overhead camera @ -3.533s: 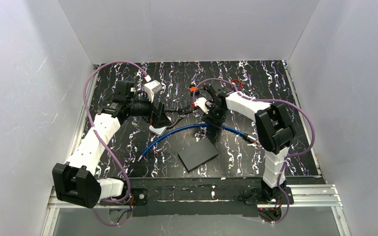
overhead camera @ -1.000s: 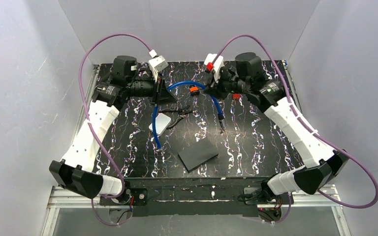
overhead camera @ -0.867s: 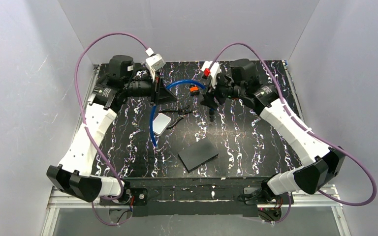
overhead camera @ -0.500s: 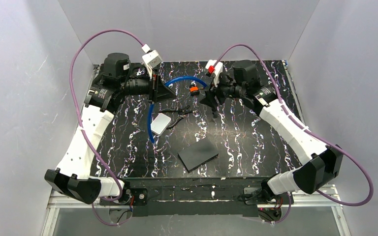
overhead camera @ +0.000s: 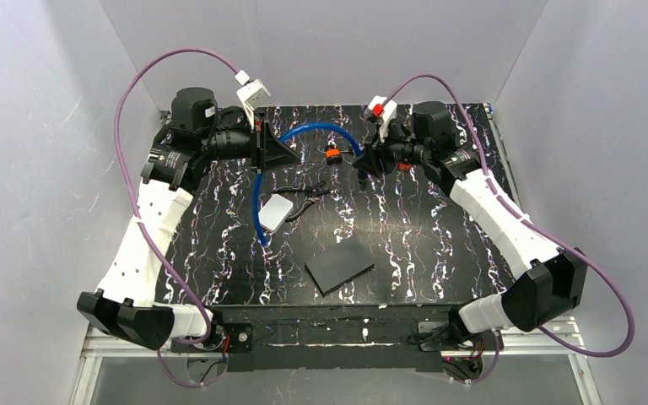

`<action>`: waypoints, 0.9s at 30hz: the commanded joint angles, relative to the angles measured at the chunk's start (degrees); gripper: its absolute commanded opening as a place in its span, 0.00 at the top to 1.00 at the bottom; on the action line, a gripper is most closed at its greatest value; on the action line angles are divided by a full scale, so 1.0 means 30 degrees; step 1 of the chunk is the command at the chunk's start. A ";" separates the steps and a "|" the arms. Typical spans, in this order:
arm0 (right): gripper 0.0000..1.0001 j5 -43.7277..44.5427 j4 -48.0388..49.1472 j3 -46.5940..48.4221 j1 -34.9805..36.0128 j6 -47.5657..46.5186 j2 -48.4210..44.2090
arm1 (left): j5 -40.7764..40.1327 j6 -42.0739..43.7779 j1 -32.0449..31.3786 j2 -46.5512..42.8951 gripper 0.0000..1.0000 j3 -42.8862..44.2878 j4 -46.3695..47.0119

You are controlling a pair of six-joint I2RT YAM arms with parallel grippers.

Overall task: Lock with the key
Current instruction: Lock the lock.

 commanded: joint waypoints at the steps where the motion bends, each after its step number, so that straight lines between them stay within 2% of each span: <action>1: 0.57 -0.0206 0.1361 -0.0007 -0.0142 0.0477 -0.0673 | 0.0971 -0.0543 0.0068 -0.0823 1.00 0.0516 0.1130; 10: 0.68 -0.0036 0.1899 -0.0122 -0.0202 0.0639 -0.0463 | 0.1187 -0.1090 0.0085 -0.0892 1.00 0.0289 0.1601; 11: 0.71 0.0025 0.1949 -0.0148 -0.0234 0.0654 -0.0443 | 0.1231 -0.1167 0.0077 -0.0907 1.00 0.0247 0.1645; 15: 0.99 0.0222 0.2313 0.0045 -0.0480 0.1134 -0.0416 | 0.1030 -0.1311 0.0087 -0.0928 1.00 -0.0028 0.1667; 19: 0.99 -0.0141 0.3547 0.0772 -0.1380 0.3194 -0.0324 | 0.0181 -0.1098 0.0085 -0.1125 0.99 -0.1250 0.1787; 25: 0.99 -0.0665 0.4873 0.2271 -0.2419 0.6246 0.0010 | -0.0514 0.0143 0.0078 -0.1336 0.84 -0.2565 0.1583; 27: 0.99 -0.0964 0.5246 0.2511 -0.2607 0.7046 0.0088 | -0.0576 0.0617 0.0080 -0.1458 0.76 -0.2820 0.1414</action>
